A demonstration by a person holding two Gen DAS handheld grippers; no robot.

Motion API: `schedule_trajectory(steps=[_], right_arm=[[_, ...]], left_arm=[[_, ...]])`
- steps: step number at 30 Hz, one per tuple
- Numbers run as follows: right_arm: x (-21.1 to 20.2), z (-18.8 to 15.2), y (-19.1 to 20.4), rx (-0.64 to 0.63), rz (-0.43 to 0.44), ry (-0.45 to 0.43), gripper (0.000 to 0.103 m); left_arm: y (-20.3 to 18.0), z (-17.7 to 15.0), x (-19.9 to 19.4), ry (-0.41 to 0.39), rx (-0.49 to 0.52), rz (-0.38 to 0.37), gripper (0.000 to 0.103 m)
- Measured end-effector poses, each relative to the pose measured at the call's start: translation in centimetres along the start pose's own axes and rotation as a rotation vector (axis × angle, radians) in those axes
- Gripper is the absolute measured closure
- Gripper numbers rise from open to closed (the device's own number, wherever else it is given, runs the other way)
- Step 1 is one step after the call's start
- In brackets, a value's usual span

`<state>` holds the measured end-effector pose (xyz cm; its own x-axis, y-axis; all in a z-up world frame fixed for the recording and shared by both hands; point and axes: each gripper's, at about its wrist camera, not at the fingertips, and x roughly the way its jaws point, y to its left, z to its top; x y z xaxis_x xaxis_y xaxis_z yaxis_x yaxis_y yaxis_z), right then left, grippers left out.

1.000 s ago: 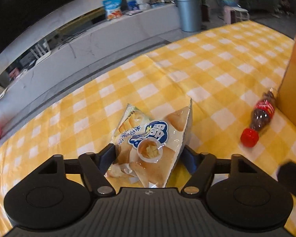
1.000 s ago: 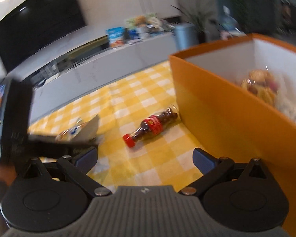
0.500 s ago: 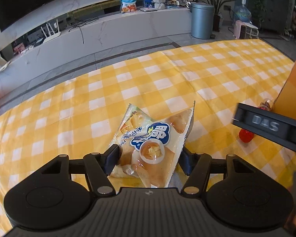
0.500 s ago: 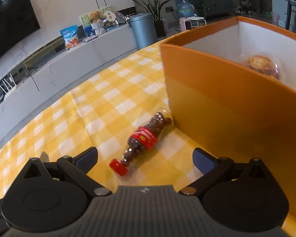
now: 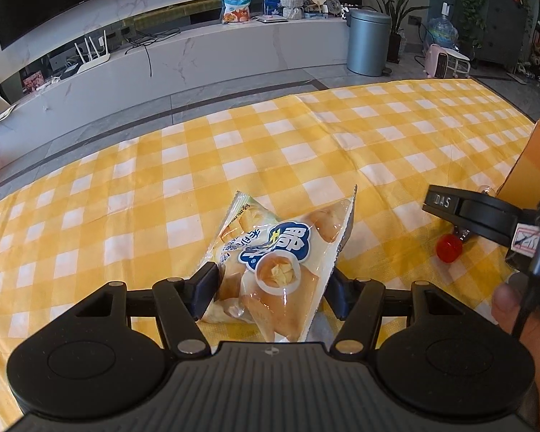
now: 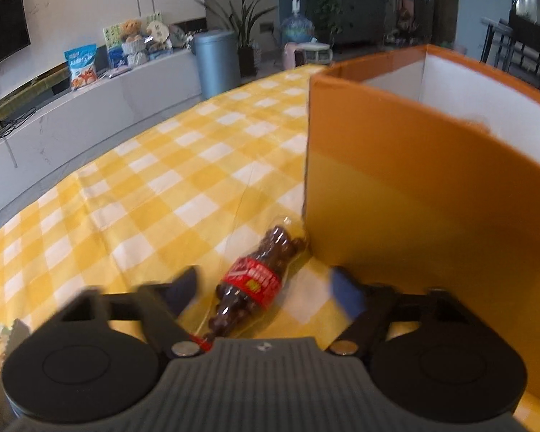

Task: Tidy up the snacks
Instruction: 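Close the left tool on the chip bag while the right grasps the cola bottle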

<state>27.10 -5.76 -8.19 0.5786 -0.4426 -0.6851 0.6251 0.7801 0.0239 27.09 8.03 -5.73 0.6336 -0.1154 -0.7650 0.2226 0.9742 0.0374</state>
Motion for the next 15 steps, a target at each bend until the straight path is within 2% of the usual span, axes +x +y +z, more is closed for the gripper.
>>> schedule_trajectory(steps=[1, 3, 5, 7, 11, 15], right_arm=[[-0.1, -0.1, 0.0, -0.002, 0.012, -0.009, 0.046], [-0.4, -0.4, -0.2, -0.011, 0.076, -0.027, 0.065], [-0.7, -0.6, -0.3, -0.056, 0.156, -0.026, 0.069], [-1.0, -0.7, -0.4, -0.107, 0.226, -0.012, 0.071], [-1.7, -1.1, -0.8, -0.151, 0.284, 0.019, 0.072], [-2.8, -1.3, -1.6, -0.163, 0.367, 0.046, 0.072]], left_arm=[[0.0, 0.0, 0.0, 0.001, 0.0, 0.0, 0.033], [0.1, -0.1, 0.0, 0.005, -0.006, 0.001, 0.035], [0.3, -0.1, -0.2, 0.004, -0.023, -0.005, 0.037], [0.8, -0.2, -0.4, -0.003, -0.048, -0.032, 0.037], [1.8, -0.2, -1.0, 0.003, -0.109, -0.073, 0.038], [2.5, 0.0, -1.6, 0.032, -0.154, -0.078, 0.039]])
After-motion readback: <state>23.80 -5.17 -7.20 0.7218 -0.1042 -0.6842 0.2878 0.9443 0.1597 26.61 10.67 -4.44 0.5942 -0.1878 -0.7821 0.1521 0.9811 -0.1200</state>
